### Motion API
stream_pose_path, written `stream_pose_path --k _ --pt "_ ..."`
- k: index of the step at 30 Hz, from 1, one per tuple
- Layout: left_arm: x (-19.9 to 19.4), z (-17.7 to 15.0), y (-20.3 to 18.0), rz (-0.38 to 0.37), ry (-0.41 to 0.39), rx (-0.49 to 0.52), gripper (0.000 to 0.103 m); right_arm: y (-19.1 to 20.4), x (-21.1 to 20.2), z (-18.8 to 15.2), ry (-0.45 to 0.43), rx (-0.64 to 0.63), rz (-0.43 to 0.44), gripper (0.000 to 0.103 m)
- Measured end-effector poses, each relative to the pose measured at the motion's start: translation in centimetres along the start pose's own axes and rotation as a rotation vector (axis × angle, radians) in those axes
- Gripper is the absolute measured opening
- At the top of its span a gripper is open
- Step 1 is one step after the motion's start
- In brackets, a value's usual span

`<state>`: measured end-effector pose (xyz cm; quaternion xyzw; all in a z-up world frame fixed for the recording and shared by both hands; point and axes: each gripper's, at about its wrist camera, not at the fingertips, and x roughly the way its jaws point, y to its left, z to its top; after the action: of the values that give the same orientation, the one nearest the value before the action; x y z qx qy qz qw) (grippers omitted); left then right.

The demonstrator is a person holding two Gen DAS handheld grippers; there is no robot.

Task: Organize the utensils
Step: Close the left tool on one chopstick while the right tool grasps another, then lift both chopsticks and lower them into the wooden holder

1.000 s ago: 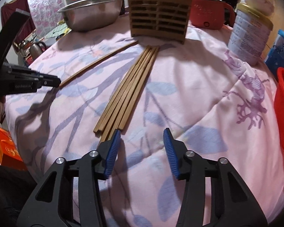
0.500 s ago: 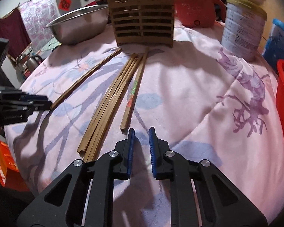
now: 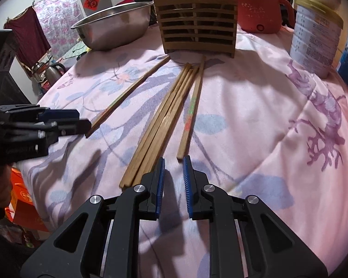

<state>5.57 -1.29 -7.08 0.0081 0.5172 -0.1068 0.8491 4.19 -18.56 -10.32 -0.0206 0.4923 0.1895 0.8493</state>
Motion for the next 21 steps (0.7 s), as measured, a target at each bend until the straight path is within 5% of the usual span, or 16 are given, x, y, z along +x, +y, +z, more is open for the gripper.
stream_pose_path --k 3,6,12,21 --pt "1.2 -0.1 -0.5 0.023 -0.004 0.017 0.034 0.1 0.6 0.8 -0.003 0.002 -0.021 0.013" --pt "1.7 0.4 -1.1 0.049 -0.027 0.051 0.007 -0.3 0.9 1.1 -0.001 0.032 -0.011 0.009" --pt "0.0 2.0 -1.2 0.047 -0.039 0.018 0.006 -1.5 -1.5 1.9 -0.003 -0.001 -0.011 0.008" --pt "-7.2 7.3 -2.7 0.164 -0.195 -0.057 0.006 -4.9 -10.3 7.9 -0.247 -0.125 0.024 0.007"
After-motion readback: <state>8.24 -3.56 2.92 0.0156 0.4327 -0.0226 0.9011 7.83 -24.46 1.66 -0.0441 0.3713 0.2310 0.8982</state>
